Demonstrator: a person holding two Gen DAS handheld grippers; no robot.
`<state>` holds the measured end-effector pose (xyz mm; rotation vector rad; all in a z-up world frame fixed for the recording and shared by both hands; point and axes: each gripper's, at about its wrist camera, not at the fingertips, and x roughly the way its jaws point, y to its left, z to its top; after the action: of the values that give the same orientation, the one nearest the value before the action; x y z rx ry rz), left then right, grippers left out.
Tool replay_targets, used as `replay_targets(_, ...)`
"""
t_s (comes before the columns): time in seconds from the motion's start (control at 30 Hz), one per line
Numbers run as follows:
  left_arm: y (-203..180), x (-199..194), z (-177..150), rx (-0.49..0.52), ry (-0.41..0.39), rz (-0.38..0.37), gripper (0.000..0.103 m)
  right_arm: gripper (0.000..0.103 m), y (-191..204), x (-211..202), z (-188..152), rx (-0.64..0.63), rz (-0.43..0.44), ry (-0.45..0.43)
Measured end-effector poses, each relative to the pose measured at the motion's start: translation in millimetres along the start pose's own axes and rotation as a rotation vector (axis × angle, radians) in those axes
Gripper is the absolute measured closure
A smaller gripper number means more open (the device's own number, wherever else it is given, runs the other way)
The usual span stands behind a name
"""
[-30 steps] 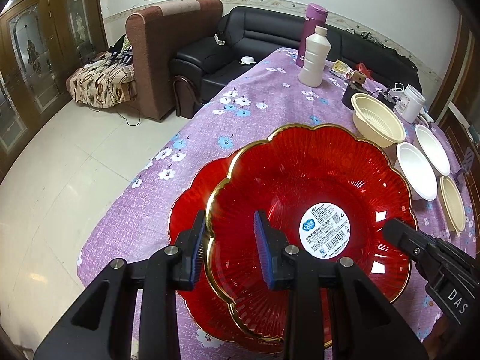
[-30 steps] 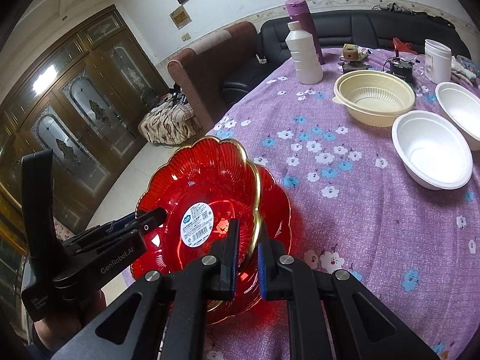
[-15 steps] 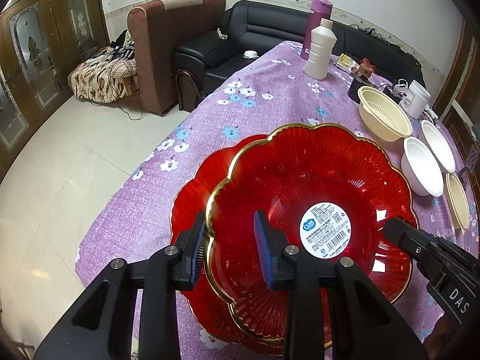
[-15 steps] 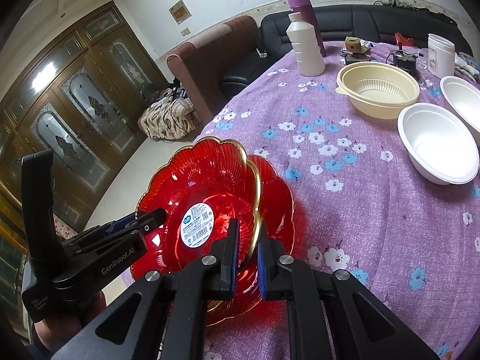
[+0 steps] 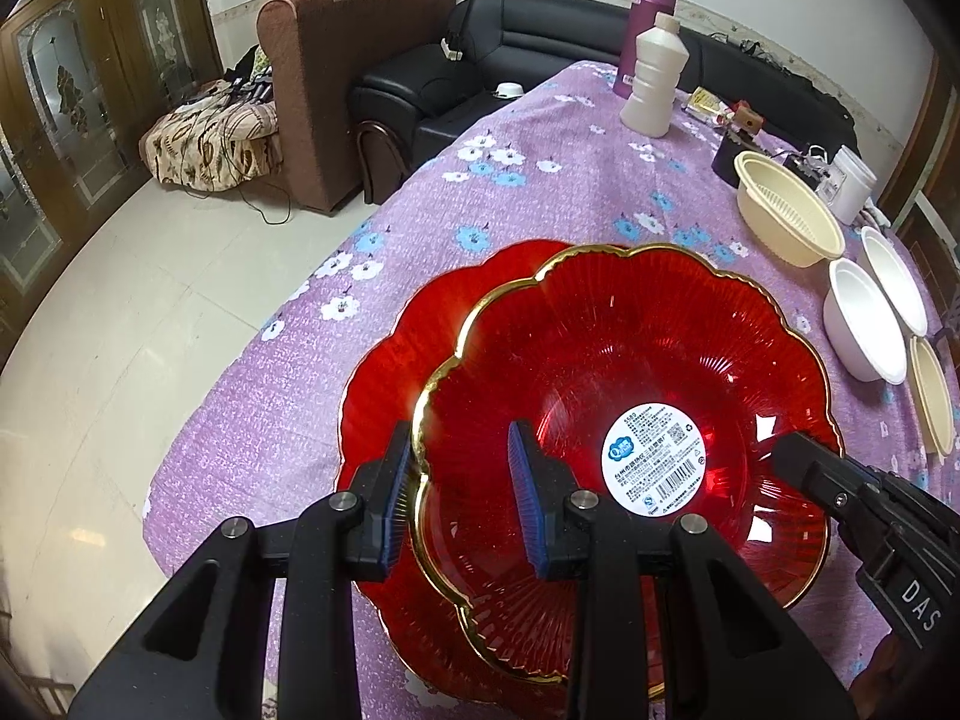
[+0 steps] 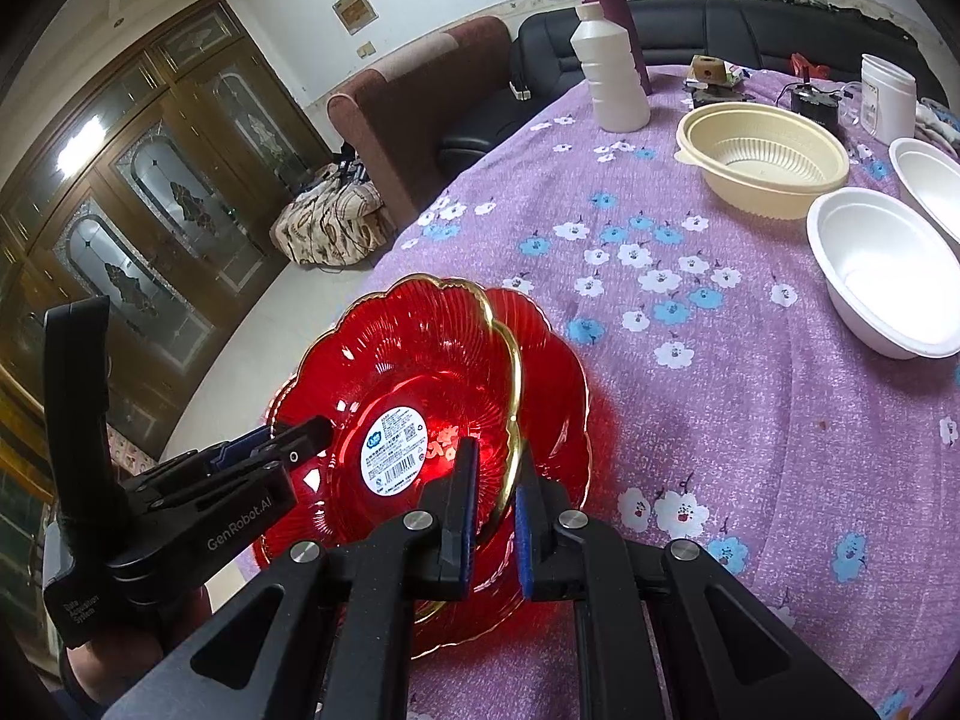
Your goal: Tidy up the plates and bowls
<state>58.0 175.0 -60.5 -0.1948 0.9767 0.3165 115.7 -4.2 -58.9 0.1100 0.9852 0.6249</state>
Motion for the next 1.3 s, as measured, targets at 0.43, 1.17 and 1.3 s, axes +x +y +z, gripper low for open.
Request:
replay_targets(0.43,1,10,1,0.000,0.014,0.023,0.074,0.094,0,12,1,-0.002,-0.017,0.018)
replay_targets(1.17,-11,9,-3,0.054,0.019,0.066,0.074,0.088,31,28,-1,-0.168,-0.188,0.124)
replay_targets(1.3,-9,8,-2,0.032,0.022,0.061,0.074,0.064,37,28,-5,-0.213,-0.209,0.152)
